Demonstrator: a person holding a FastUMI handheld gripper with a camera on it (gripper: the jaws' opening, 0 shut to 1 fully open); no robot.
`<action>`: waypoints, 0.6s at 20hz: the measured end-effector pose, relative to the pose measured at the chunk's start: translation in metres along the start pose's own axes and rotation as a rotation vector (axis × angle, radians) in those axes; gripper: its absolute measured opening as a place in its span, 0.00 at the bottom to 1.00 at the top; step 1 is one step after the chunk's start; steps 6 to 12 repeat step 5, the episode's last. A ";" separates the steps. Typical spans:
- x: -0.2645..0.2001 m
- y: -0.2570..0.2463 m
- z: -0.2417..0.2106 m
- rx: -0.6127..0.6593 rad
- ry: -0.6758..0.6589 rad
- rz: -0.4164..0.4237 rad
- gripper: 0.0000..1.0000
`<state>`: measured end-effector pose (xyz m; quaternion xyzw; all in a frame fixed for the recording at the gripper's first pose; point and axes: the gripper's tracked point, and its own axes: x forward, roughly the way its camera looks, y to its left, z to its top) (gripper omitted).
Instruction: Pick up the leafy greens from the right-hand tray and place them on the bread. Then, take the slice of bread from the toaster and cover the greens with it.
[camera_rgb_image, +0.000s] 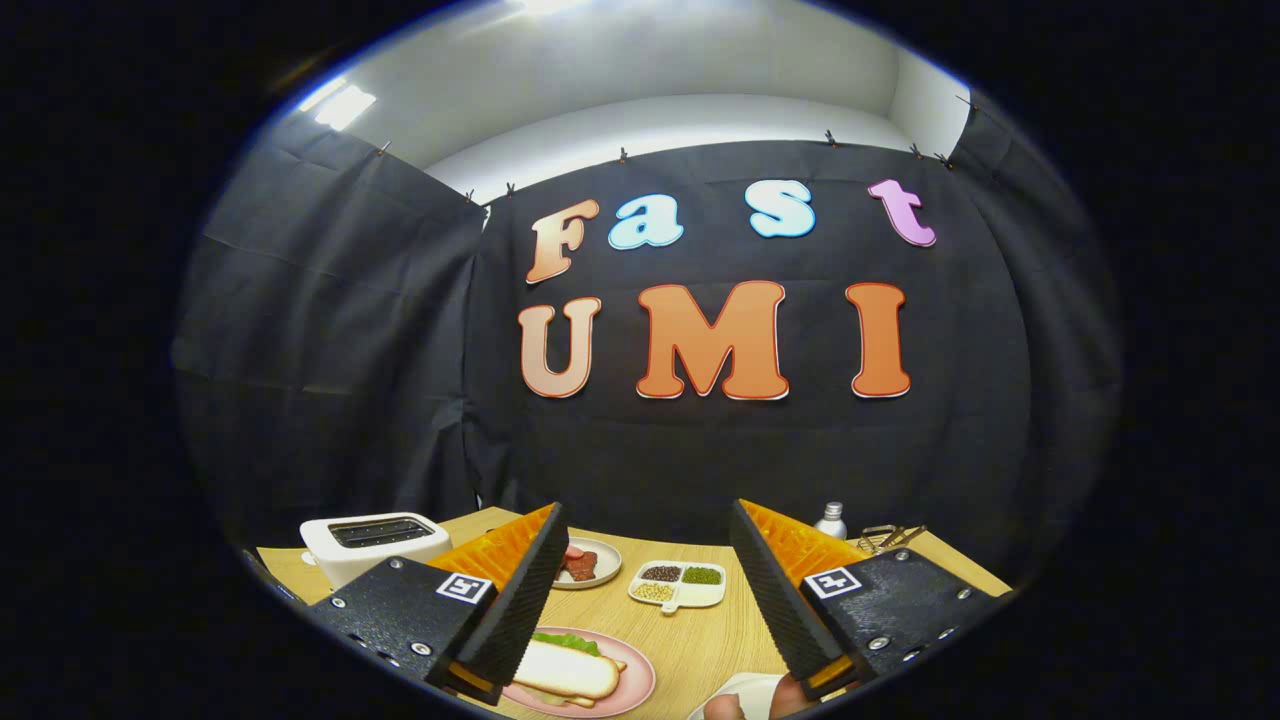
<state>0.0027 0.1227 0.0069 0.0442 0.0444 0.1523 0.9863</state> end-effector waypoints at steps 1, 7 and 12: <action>-0.001 0.001 0.002 -0.002 -0.007 0.002 0.98; -0.007 0.004 0.005 -0.002 -0.023 0.007 0.98; -0.007 0.004 0.005 -0.002 -0.023 0.007 0.98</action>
